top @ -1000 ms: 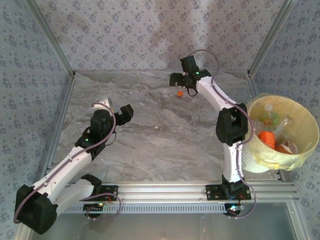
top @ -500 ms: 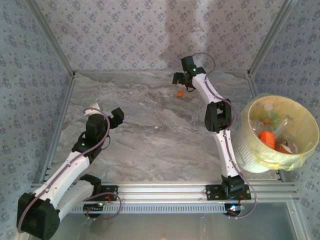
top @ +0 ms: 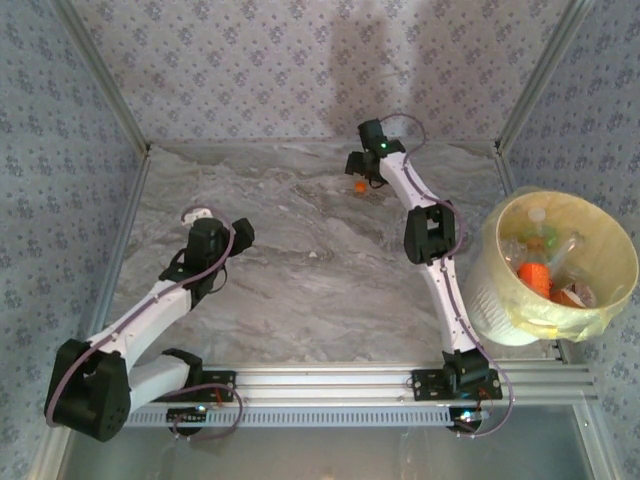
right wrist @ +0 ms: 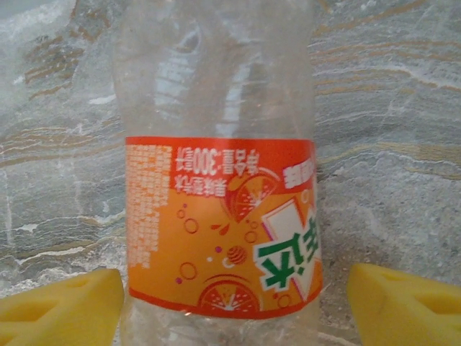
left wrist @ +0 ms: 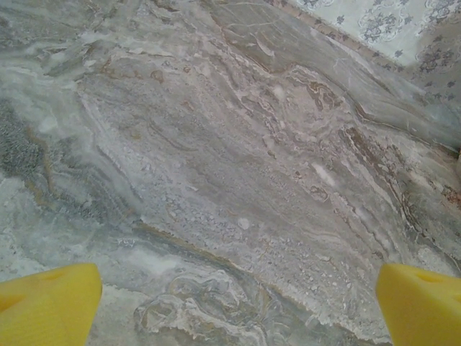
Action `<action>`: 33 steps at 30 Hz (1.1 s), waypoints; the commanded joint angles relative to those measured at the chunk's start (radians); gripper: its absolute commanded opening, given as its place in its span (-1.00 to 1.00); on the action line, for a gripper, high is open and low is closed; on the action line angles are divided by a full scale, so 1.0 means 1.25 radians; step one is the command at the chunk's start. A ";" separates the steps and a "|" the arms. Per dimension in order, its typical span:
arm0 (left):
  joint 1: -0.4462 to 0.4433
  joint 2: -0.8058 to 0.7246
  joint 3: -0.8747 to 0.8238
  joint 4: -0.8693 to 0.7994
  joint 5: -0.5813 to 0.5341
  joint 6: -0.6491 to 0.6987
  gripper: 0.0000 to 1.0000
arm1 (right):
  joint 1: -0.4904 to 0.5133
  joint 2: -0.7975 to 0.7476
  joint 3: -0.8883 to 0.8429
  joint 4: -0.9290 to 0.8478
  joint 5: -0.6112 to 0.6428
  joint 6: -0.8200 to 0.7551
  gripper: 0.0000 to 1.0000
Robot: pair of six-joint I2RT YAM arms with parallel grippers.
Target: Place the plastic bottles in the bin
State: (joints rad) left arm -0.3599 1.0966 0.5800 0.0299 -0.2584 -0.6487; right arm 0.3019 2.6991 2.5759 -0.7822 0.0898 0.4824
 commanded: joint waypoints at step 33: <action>0.009 0.035 0.028 0.021 0.034 -0.024 0.96 | 0.082 -0.701 -0.930 0.449 0.033 -0.075 -0.12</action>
State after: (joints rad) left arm -0.3534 1.1503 0.5869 0.0402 -0.2325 -0.6613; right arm 0.3923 1.9026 1.4796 -0.2985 0.0906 0.4141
